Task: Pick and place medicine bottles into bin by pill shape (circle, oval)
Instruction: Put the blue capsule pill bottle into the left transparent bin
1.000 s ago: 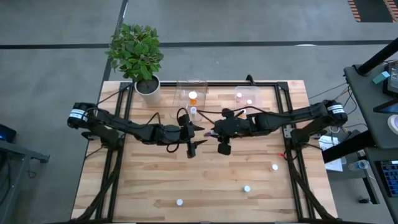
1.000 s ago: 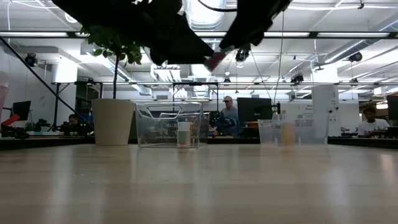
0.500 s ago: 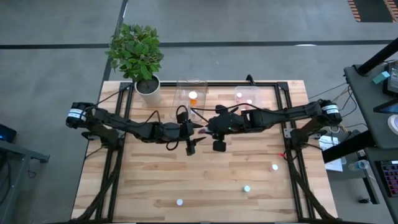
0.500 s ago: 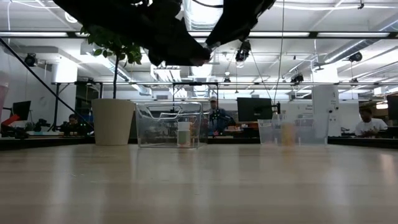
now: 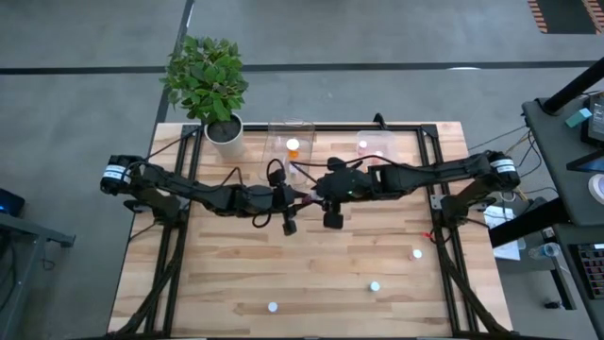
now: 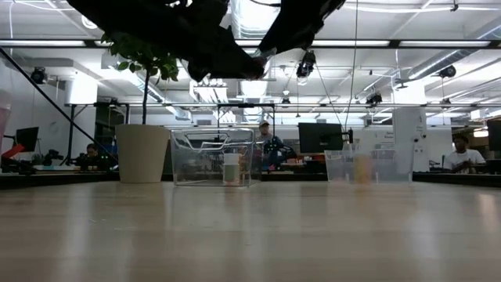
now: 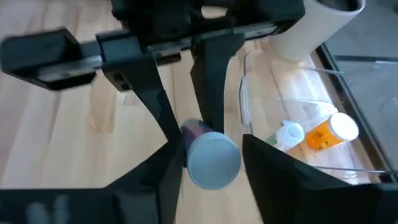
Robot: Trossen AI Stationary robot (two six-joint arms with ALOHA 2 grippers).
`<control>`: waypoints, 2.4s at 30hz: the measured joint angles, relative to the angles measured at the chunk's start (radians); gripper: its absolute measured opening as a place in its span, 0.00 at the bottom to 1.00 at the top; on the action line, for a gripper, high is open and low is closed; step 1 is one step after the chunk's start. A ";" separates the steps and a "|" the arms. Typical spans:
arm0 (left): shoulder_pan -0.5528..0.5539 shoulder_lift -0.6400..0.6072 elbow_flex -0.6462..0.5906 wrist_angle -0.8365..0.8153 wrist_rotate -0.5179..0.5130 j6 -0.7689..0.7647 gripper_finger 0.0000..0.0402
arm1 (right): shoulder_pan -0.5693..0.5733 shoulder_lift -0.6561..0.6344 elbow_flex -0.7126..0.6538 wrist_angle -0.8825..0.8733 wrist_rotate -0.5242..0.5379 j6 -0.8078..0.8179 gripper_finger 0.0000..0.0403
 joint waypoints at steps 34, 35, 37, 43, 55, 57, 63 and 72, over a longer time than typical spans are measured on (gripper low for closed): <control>-0.030 -0.002 -0.035 0.383 0.110 0.124 0.22 | 0.093 -0.168 -0.616 1.199 -0.004 -0.106 0.49; -0.030 -0.002 -0.035 0.383 0.110 0.124 0.22 | 0.092 -0.155 -0.612 1.217 -0.003 -0.107 0.48; -0.030 -0.002 -0.035 0.384 0.110 0.124 0.23 | 0.092 -0.133 -0.605 1.242 -0.003 -0.107 0.47; -0.030 -0.002 -0.035 0.399 0.111 0.124 0.23 | 0.092 -0.093 -0.600 1.302 0.007 -0.107 0.39; -0.030 -0.002 -0.035 0.392 0.112 0.127 0.23 | 0.089 -0.089 -0.600 1.302 0.011 -0.105 0.15; -0.030 -0.002 -0.035 0.392 0.112 0.126 0.23 | 0.089 -0.089 -0.600 1.302 0.011 -0.105 0.15; -0.030 -0.002 -0.035 0.391 0.112 0.122 0.23 | 0.089 -0.089 -0.600 1.296 0.010 -0.100 0.16; -0.030 -0.002 -0.035 0.358 0.122 0.115 0.38 | 0.090 -0.106 -0.600 1.242 0.008 -0.099 0.16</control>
